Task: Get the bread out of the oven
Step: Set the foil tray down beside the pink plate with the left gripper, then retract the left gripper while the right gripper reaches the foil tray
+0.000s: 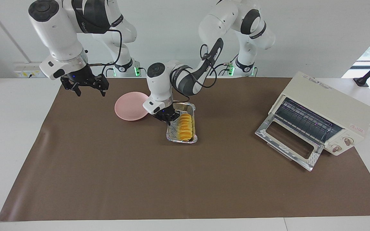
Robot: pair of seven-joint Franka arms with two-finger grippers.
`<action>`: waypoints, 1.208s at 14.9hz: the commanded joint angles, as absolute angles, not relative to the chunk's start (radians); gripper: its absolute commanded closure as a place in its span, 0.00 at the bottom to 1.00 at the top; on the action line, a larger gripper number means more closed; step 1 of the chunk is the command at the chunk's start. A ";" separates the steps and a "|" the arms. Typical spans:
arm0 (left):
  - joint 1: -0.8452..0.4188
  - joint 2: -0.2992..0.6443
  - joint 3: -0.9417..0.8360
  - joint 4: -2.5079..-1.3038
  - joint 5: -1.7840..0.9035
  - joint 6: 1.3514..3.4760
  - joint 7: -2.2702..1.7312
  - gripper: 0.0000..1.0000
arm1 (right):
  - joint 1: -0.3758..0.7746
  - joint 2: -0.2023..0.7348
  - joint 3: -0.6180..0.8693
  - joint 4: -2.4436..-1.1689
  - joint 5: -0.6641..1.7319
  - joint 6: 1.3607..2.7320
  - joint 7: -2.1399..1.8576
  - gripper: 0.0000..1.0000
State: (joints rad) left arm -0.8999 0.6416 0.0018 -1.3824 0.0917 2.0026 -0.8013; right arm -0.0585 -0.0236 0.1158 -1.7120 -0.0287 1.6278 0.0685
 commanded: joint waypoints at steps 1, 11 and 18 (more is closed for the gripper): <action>-0.920 0.657 0.017 -1.345 0.083 1.976 -0.842 1.00 | -0.064 -0.041 0.124 -1.732 -0.040 1.628 0.049 0.00; -0.798 0.637 0.034 -1.189 -0.040 1.881 -0.847 0.00 | -0.064 -0.040 0.126 -1.730 -0.015 1.643 0.055 0.00; -0.502 0.365 0.026 -1.290 -0.035 1.700 -0.469 0.00 | 0.035 -0.006 0.130 -1.741 0.017 1.709 0.086 0.00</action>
